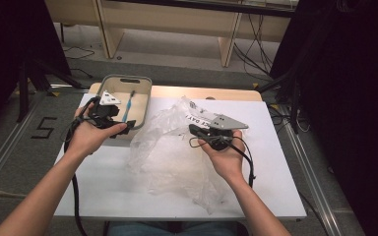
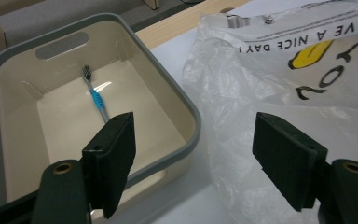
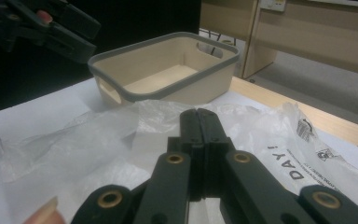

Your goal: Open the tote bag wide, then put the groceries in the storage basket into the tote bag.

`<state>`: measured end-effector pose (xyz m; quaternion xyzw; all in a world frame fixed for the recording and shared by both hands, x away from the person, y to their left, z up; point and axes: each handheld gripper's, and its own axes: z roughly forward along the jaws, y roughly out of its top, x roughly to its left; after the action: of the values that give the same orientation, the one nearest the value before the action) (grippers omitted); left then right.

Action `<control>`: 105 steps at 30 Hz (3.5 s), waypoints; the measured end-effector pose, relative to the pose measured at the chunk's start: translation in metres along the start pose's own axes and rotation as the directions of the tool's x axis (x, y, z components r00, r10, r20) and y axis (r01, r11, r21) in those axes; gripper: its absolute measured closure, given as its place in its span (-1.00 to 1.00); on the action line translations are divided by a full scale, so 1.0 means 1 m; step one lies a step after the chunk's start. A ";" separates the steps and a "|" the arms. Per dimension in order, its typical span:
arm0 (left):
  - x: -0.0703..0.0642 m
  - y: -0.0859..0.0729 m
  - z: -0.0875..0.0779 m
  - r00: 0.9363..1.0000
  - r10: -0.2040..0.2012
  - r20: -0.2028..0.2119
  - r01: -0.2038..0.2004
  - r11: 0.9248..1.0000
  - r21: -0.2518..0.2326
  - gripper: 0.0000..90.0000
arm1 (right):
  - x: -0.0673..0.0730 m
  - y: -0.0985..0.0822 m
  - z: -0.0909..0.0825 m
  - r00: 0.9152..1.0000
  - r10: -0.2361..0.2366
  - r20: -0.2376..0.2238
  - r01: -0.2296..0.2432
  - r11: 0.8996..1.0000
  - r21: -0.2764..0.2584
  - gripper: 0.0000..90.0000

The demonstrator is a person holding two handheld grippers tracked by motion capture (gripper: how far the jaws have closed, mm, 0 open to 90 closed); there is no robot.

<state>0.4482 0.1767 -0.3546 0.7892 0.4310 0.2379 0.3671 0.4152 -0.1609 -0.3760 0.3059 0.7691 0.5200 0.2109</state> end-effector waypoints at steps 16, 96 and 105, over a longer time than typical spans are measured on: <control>0.032 0.011 0.047 0.994 -0.070 -0.081 0.077 0.994 0.077 -0.32 | 0.000 -0.001 0.001 1.000 0.001 -0.005 -0.001 1.000 0.006 1.00; 0.084 0.039 0.140 0.972 -0.120 -0.202 0.160 0.968 0.196 -0.24 | 0.000 -0.002 0.002 1.000 0.010 -0.008 -0.010 1.000 0.016 1.00; 0.084 0.042 0.148 0.971 -0.123 -0.206 0.166 0.965 0.204 -0.22 | -0.001 -0.002 0.002 1.000 0.011 -0.006 -0.011 1.000 0.016 1.00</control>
<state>0.6153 0.1784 -0.4075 0.7647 0.5445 0.2361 0.2511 0.4168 -0.1608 -0.3785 0.3101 0.7721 0.5162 0.2032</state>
